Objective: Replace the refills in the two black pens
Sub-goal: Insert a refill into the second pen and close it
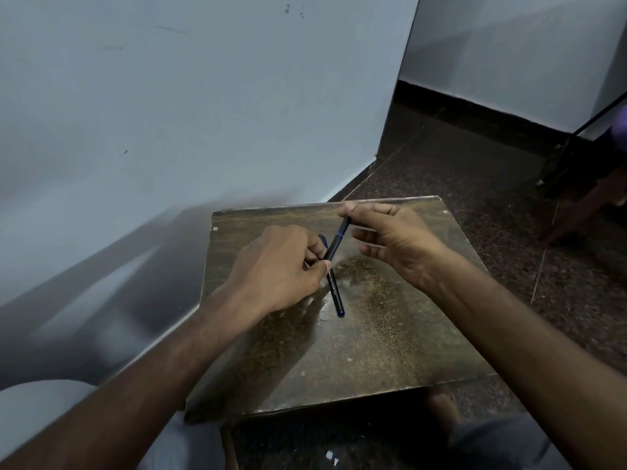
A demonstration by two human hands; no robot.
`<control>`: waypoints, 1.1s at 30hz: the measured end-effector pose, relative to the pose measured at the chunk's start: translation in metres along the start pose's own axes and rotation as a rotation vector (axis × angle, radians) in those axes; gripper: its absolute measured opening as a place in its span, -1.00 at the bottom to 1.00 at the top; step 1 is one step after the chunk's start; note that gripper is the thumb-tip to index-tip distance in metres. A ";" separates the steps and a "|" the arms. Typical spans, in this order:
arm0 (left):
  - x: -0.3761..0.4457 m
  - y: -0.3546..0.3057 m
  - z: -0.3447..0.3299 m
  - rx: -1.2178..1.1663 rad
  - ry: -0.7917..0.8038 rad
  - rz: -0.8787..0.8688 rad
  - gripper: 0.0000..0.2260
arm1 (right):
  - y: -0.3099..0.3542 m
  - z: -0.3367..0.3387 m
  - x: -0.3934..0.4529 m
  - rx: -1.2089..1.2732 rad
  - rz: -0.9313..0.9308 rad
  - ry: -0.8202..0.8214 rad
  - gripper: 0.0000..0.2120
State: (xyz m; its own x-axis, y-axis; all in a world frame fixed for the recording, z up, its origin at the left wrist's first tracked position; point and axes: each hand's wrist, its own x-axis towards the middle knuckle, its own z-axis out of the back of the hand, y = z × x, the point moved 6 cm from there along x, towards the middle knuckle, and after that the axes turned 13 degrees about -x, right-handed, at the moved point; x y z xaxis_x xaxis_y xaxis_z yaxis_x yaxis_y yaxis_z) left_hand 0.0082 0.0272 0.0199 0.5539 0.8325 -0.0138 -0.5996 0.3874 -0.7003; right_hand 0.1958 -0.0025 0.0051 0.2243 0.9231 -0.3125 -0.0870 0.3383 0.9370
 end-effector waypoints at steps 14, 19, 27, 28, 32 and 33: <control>0.002 0.000 -0.001 -0.016 0.013 -0.026 -0.86 | -0.003 -0.002 -0.003 -0.043 -0.036 -0.038 -0.69; 0.003 0.003 0.002 -0.016 -0.002 -0.027 -0.87 | 0.002 -0.001 -0.004 -0.027 -0.011 0.032 -0.82; 0.004 0.002 0.003 -0.010 -0.004 -0.043 -0.89 | 0.003 -0.004 -0.003 0.014 -0.028 0.065 -0.68; 0.004 0.003 0.003 -0.010 -0.003 -0.036 -0.89 | 0.003 -0.005 -0.003 0.015 -0.014 0.095 -0.74; 0.003 0.004 0.003 -0.020 0.016 -0.026 -0.88 | 0.001 -0.005 -0.002 0.008 -0.012 0.056 -0.90; 0.003 0.003 0.002 -0.023 0.019 -0.030 -0.88 | 0.000 -0.004 -0.002 0.017 -0.022 0.048 -0.87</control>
State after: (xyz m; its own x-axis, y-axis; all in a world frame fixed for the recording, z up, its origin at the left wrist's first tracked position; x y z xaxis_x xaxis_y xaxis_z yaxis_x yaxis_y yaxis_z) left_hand 0.0070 0.0316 0.0196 0.5823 0.8129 -0.0063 -0.5696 0.4024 -0.7167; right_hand 0.1912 -0.0034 0.0047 0.1793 0.9233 -0.3396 -0.0659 0.3557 0.9323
